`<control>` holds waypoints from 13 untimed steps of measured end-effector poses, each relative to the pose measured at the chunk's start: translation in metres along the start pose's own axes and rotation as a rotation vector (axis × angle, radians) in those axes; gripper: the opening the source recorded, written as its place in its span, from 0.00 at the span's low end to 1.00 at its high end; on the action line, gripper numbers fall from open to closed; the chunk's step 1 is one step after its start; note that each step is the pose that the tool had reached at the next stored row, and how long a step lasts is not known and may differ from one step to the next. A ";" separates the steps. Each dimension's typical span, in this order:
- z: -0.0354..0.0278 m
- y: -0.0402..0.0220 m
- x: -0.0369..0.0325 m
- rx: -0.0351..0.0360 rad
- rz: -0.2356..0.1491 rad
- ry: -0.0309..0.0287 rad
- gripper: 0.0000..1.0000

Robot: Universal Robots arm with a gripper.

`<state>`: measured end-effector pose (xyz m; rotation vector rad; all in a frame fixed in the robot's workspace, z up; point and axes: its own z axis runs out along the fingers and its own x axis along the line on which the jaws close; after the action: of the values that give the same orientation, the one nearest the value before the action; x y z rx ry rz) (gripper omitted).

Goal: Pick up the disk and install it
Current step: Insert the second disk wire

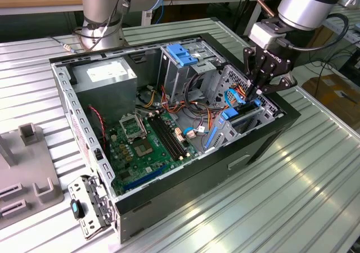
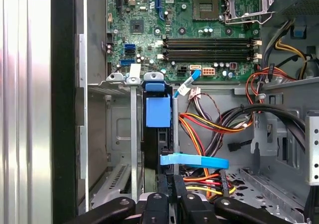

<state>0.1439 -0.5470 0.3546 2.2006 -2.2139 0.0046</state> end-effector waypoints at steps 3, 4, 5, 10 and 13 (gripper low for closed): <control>0.0022 0.0000 0.0005 0.0000 0.000 -0.0001 0.16; 0.0026 0.0000 0.0006 0.0000 0.000 0.0000 0.16; 0.0027 0.0001 0.0006 0.0000 0.000 0.0000 0.16; 0.0036 0.0011 0.0006 0.0000 0.000 -0.0030 0.16; 0.0051 0.0012 0.0007 0.0000 0.000 -0.0034 0.16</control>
<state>0.1427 -0.5477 0.3496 2.2023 -2.2156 0.0009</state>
